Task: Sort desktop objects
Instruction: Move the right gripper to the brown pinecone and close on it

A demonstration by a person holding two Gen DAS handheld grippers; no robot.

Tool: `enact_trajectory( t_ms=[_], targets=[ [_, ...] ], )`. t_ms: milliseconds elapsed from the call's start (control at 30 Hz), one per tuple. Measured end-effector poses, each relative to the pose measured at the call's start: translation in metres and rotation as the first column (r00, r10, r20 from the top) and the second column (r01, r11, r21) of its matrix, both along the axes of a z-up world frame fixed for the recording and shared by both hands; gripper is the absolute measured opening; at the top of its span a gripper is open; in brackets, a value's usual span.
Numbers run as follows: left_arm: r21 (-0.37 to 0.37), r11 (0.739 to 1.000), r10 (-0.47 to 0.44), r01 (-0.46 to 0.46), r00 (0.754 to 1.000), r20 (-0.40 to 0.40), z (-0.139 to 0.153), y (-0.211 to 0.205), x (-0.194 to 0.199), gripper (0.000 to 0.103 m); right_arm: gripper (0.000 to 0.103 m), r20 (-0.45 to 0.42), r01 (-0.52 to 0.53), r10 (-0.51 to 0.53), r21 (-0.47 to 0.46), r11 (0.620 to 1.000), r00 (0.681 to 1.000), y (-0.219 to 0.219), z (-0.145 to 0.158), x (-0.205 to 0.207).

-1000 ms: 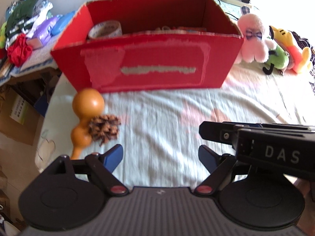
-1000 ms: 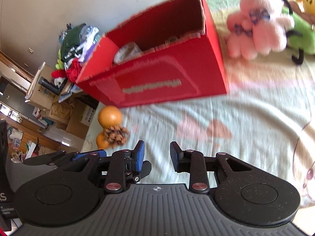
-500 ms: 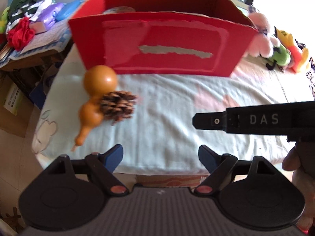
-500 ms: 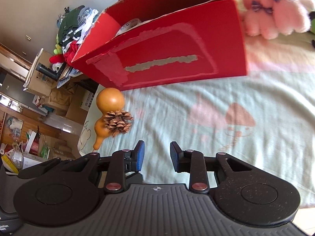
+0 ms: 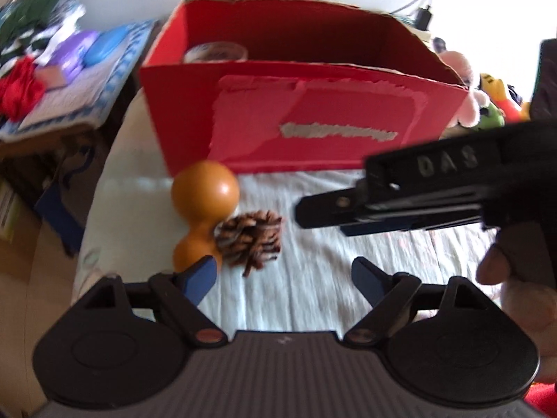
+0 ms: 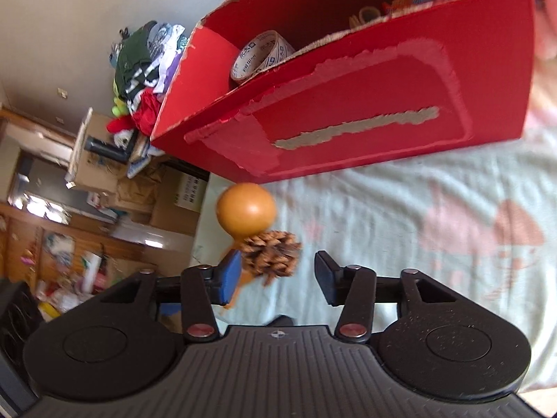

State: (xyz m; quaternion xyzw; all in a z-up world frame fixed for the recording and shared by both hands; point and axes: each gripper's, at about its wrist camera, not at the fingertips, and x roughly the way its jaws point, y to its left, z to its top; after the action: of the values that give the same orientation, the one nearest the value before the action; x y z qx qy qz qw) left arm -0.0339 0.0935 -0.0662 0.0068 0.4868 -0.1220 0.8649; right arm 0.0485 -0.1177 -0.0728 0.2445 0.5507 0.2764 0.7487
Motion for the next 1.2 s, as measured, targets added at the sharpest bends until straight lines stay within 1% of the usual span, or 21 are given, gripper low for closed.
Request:
enact_trajectory(
  t_ms=[133,200,367,567,667,733,833,933,967,1000,1200],
  targets=[
    [-0.004,0.998,-0.062,0.062,0.998,-0.009,-0.010,0.002,0.010,0.086,0.053,-0.059,0.050,-0.048,0.034,0.998,0.997,0.000,-0.009,0.005],
    [-0.019,0.996,-0.086,0.085,0.996,-0.019,-0.013,0.004,0.015,0.086,0.056,-0.089,0.076,-0.071,0.047,0.996,0.994,-0.001,-0.013,0.006],
    [-0.056,0.989,-0.135,0.134,0.991,-0.022,-0.014,0.007,0.024,0.086,0.056,-0.146,0.131,-0.117,0.085,0.988,0.982,-0.002,-0.020,0.011],
    [-0.062,0.986,-0.160,0.157,0.986,-0.049,-0.022,0.009,0.035,0.085,0.057,-0.174,0.135,-0.120,0.080,0.988,0.977,0.005,-0.025,0.020],
    [-0.070,0.984,-0.170,0.165,0.983,-0.074,-0.028,0.010,0.040,0.085,0.056,-0.193,0.135,-0.122,0.055,0.989,0.974,0.007,-0.030,0.024],
    [-0.052,0.983,-0.182,0.178,0.981,-0.066,-0.029,0.007,0.040,0.085,0.056,-0.202,0.134,-0.122,0.048,0.990,0.972,0.005,-0.032,0.025],
    [-0.049,0.979,-0.203,0.200,0.977,-0.061,-0.029,0.001,0.041,0.086,0.055,-0.212,0.132,-0.118,0.054,0.990,0.970,-0.001,-0.032,0.026],
    [-0.065,0.971,-0.234,0.231,0.970,-0.057,-0.029,-0.007,0.041,0.087,0.051,-0.217,0.113,-0.097,0.062,0.992,0.971,-0.008,-0.032,0.026],
    [-0.073,0.967,-0.250,0.245,0.967,-0.056,-0.028,-0.010,0.041,0.087,0.048,-0.220,0.110,-0.093,0.065,0.992,0.971,-0.011,-0.031,0.025],
    [-0.080,0.962,-0.267,0.262,0.962,-0.055,-0.028,-0.015,0.041,0.087,0.048,-0.227,0.112,-0.095,0.062,0.992,0.969,-0.013,-0.032,0.024],
    [-0.069,0.936,-0.348,0.345,0.936,-0.042,-0.030,-0.038,0.039,0.087,0.049,-0.257,0.161,-0.137,0.076,0.984,0.957,-0.039,-0.036,0.017]
  ],
)
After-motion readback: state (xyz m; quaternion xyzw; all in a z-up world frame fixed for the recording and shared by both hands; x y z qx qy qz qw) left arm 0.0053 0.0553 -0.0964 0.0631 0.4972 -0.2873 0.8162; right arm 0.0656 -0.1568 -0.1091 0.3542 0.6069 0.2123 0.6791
